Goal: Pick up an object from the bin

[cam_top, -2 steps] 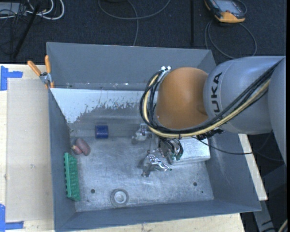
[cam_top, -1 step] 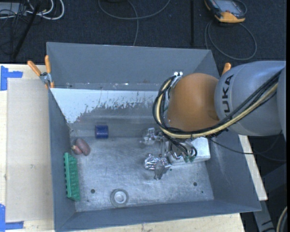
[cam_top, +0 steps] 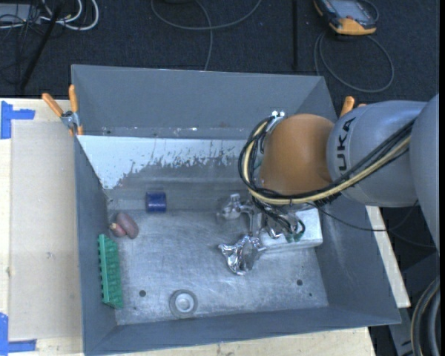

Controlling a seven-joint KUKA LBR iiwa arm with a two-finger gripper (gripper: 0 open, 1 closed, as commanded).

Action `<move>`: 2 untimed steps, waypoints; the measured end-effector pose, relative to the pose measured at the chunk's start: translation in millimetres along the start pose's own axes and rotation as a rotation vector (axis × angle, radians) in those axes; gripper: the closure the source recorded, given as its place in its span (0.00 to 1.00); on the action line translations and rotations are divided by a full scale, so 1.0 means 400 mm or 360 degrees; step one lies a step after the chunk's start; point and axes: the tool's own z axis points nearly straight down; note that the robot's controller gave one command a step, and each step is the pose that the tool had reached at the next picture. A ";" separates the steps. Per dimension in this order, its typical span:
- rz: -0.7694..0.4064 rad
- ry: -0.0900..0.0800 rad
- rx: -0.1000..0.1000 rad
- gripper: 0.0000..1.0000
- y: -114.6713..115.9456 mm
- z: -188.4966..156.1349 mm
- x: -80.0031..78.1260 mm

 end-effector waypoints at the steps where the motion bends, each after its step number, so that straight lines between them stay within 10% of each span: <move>1: 0.0004 -0.0008 0.0003 1.00 -0.002 -0.007 -0.003; 2: -0.0115 -0.0013 0.0008 1.00 0.021 -0.345 -0.043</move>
Offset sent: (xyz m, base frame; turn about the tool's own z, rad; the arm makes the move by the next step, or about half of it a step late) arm 0.0000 0.0000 0.0000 0.0000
